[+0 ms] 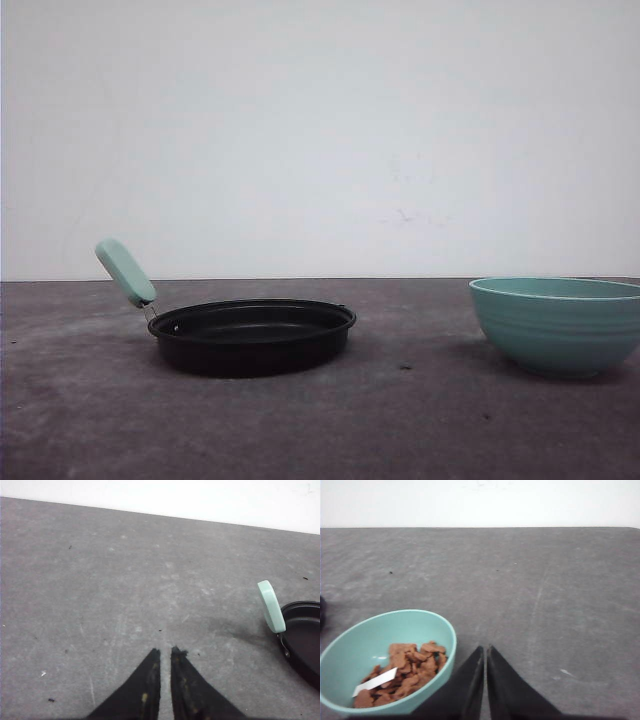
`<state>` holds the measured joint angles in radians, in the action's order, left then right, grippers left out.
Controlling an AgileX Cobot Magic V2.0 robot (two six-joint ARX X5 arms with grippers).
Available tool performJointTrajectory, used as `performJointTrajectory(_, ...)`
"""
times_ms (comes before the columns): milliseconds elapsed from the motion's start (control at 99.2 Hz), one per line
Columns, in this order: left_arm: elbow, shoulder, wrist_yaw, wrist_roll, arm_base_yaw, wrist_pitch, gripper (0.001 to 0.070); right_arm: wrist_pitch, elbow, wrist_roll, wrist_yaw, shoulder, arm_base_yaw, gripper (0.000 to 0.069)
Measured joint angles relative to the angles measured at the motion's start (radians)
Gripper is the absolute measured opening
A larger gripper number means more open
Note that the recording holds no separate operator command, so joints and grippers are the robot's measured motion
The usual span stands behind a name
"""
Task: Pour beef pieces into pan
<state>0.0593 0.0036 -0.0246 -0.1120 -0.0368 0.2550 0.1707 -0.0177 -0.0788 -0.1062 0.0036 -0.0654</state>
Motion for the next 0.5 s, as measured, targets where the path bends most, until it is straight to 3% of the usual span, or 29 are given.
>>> performJointTrajectory(363,0.0,0.0,-0.001,-0.006,0.0,-0.002,0.0013,-0.106,0.001,-0.043,-0.005,0.0,0.0,0.0011)
performJointTrajectory(434,-0.003,0.0,-0.012,-0.043,0.0,-0.01,0.0013,-0.141,0.001,-0.089,-0.029,0.0,0.0,0.0011)
performJointTrajectory(504,-0.005,0.0,-0.046,-0.127,0.0,-0.019,0.0013,-0.171,0.001,-0.149,-0.085,0.0,0.0,0.0011)
